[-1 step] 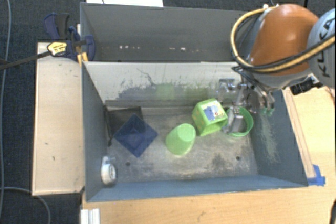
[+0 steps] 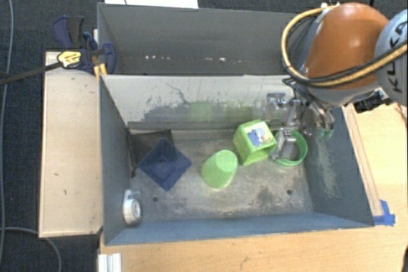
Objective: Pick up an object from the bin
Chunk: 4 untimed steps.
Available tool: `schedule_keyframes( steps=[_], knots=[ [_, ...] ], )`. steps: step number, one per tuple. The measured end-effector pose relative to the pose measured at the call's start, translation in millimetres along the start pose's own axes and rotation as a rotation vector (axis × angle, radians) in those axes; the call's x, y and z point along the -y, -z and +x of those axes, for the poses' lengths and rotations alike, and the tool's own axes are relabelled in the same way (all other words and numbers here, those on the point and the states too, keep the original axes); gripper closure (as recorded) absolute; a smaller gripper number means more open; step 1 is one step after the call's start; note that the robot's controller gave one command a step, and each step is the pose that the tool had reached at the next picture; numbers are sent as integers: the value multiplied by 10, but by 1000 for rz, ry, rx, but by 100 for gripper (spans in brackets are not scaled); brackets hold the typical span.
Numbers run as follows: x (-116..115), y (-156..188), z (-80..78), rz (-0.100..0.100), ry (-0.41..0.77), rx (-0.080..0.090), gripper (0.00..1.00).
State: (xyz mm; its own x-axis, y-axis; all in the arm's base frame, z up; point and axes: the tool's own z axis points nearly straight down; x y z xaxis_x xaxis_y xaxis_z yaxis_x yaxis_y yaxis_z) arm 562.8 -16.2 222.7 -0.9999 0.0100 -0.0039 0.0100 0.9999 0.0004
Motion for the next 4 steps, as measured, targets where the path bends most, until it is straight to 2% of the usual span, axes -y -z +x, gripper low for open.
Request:
schedule_keyframes(
  steps=[1, 2, 3, 4],
  knots=[
    [320, -612, 88, 0, -59, 3, 0],
    [841, -710, 2, 0, 44, 1, 0],
    [1385, -785, -287, 3, -6, 10, 0],
    [1048, -1567, 121, -2, -124, -7, 0]
  ],
)
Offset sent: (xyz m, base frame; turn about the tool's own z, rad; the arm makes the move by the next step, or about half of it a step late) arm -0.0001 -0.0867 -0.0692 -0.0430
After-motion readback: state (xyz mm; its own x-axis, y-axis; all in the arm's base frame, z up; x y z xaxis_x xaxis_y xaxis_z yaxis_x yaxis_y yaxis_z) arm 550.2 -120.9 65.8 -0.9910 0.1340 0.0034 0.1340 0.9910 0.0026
